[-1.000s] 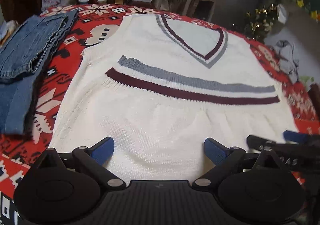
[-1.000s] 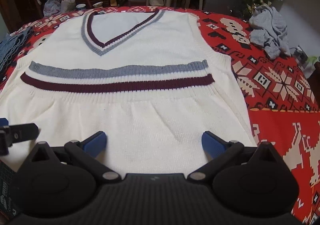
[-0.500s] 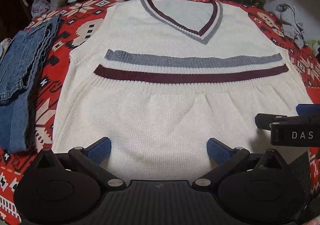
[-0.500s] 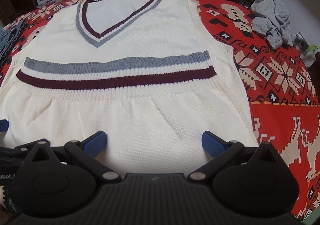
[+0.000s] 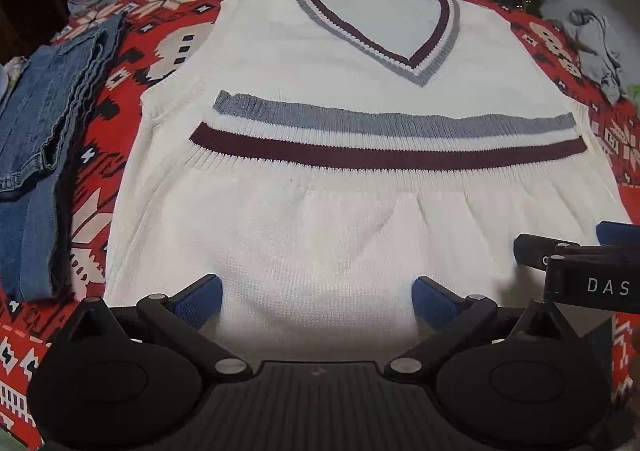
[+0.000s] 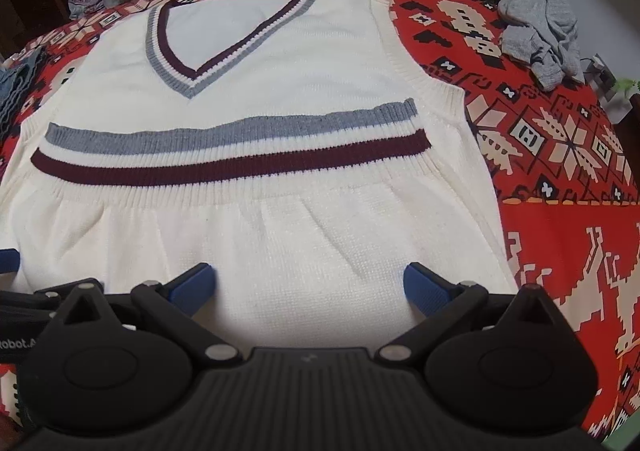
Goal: Fold clothes
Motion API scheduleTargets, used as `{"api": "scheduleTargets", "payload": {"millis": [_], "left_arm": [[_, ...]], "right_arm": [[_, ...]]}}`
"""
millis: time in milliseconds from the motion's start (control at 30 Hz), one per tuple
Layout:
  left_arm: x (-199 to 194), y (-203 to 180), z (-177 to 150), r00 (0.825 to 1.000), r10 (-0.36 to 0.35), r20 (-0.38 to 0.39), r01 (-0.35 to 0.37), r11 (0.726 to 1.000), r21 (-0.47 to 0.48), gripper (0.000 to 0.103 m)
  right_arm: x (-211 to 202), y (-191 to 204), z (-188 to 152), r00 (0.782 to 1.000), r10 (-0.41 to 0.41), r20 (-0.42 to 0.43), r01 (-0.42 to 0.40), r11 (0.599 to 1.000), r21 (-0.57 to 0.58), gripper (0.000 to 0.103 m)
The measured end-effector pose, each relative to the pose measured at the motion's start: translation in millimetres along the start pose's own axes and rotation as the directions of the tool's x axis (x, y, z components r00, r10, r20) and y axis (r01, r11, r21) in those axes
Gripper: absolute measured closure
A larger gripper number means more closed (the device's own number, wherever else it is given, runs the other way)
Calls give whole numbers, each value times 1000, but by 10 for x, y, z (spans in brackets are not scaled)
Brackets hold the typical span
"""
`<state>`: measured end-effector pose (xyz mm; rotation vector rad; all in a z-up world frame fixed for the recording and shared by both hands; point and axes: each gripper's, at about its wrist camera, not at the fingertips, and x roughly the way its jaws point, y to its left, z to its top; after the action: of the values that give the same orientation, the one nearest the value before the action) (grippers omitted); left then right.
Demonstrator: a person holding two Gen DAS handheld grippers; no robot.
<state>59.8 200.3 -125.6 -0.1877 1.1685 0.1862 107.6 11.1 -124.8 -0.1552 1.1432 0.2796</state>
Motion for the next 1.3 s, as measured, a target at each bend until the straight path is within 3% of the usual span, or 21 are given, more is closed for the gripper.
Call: {"api": "scheduleTargets", "payload": {"millis": [133, 167, 233, 300, 367, 467, 633, 833, 1167, 1300], "left_arm": [[-139, 176, 42, 999, -34, 31, 37, 996, -82, 34], [-186, 217, 55, 997, -71, 41, 74, 993, -95, 49], [-263, 298, 65, 989, -137, 52, 143, 982, -122, 64], [-331, 349, 60, 981, -183, 66, 191, 972, -140, 77], [-350, 349, 36, 978, -201, 62, 208, 967, -149, 95], [-329, 320, -8, 976, -217, 37, 220, 962, -161, 95], [-241, 237, -66, 955, -295, -26, 287, 945, -158, 95], [-144, 251, -25, 953, -298, -50, 284, 942, -180, 94], [-115, 417, 72, 940, -342, -11, 328, 908, -261, 94], [-29, 430, 65, 937, -347, -35, 326, 908, -263, 94]], "right_arm": [[-128, -53, 51, 998, 56, 19, -57, 998, 35, 26], [-168, -65, 57, 997, 71, 25, -72, 996, 47, 35], [-236, -71, 65, 994, 105, 34, -107, 992, 60, 53], [-287, -20, 48, 987, 161, 20, -162, 986, 51, 78], [-330, 114, 2, 982, 188, 18, -188, 982, 14, 84], [-399, 318, -72, 976, 215, 23, -213, 976, -46, 88], [-395, 508, -229, 959, 280, -50, -283, 958, -54, 88], [-224, 540, -202, 952, 293, -92, -298, 953, -45, 88], [4, 652, 181, 942, 334, 28, -335, 942, 16, 88], [-30, 640, 90, 943, 332, -1, -332, 943, 23, 87]]}}
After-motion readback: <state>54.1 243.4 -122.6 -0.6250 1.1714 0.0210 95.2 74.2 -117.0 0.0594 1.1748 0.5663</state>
